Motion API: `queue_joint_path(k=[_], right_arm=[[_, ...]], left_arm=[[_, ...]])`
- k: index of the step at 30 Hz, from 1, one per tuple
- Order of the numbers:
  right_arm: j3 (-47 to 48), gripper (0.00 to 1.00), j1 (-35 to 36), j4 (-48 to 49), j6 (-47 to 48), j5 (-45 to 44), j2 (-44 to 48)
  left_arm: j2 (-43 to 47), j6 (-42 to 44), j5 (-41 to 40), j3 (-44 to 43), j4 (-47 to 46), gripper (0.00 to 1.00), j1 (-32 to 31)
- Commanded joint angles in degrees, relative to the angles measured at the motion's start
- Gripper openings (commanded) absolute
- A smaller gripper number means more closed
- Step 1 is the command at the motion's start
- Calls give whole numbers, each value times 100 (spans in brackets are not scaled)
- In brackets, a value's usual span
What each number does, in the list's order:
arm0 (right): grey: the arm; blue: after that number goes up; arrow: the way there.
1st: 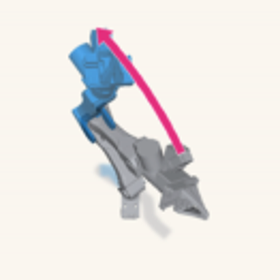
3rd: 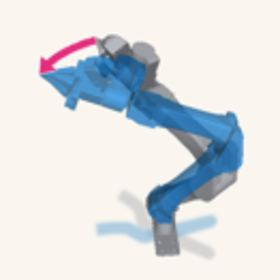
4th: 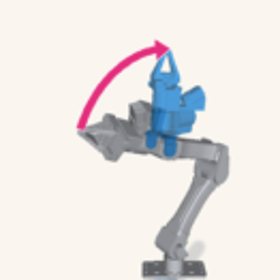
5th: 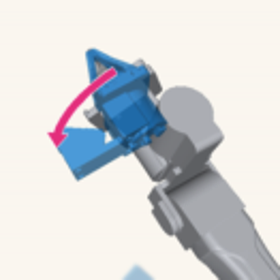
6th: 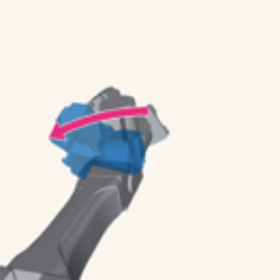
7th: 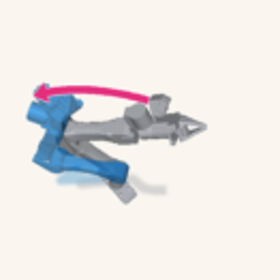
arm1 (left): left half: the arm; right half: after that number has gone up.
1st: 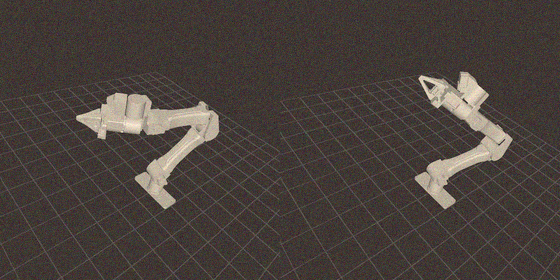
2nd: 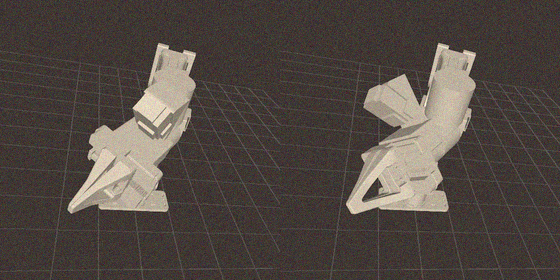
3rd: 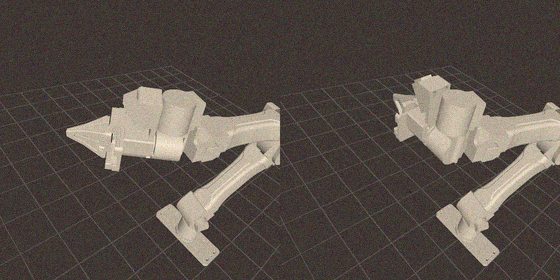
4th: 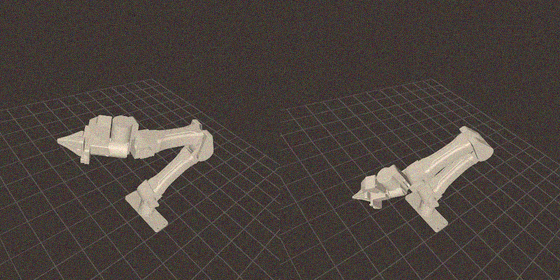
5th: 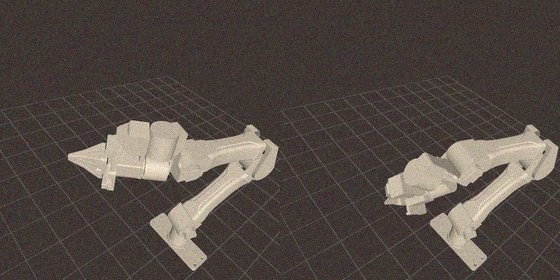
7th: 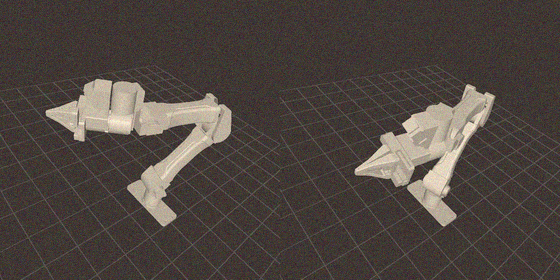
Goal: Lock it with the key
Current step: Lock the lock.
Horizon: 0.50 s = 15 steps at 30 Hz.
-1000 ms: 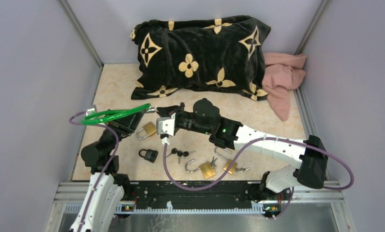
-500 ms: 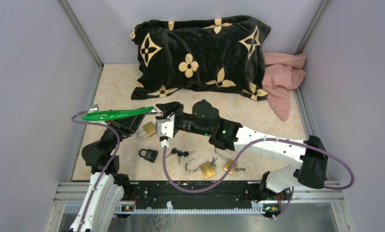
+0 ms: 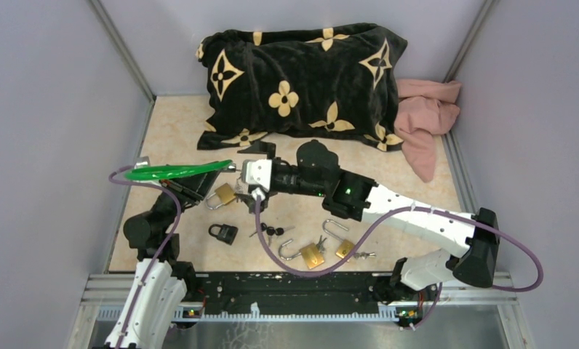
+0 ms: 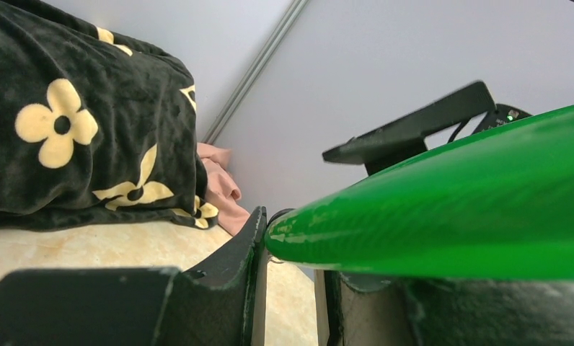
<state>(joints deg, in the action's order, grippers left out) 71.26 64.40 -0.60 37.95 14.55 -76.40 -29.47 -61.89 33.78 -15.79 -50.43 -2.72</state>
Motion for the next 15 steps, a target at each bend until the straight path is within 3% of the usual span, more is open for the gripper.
queue_joint_path(k=[1, 4, 6, 8, 10, 13, 15], right_arm=[[254, 98, -256, 1126, -1669, 751, 147], [230, 92, -285, 1816, -2095, 861, 94], [246, 76, -288, 2145, -2278, 874, 33], [267, 50, -288, 2355, -2402, 830, -10], [273, 35, -284, 2579, -2479, 822, -25], [338, 31, -288, 2623, -2486, 983, -39], [437, 20, -285, 2514, -2492, 981, -81]], left_arm=[[45, 28, 15, -11, -198, 0, 41], [56, 41, 26, -16, -155, 0, 42], [56, 45, 24, -20, -142, 0, 39], [62, 64, 44, -20, -128, 0, 36], [65, 99, 41, -21, -62, 0, 35], [69, 137, 42, -25, 2, 0, 35], [58, 159, 33, -29, 13, 0, 35]])
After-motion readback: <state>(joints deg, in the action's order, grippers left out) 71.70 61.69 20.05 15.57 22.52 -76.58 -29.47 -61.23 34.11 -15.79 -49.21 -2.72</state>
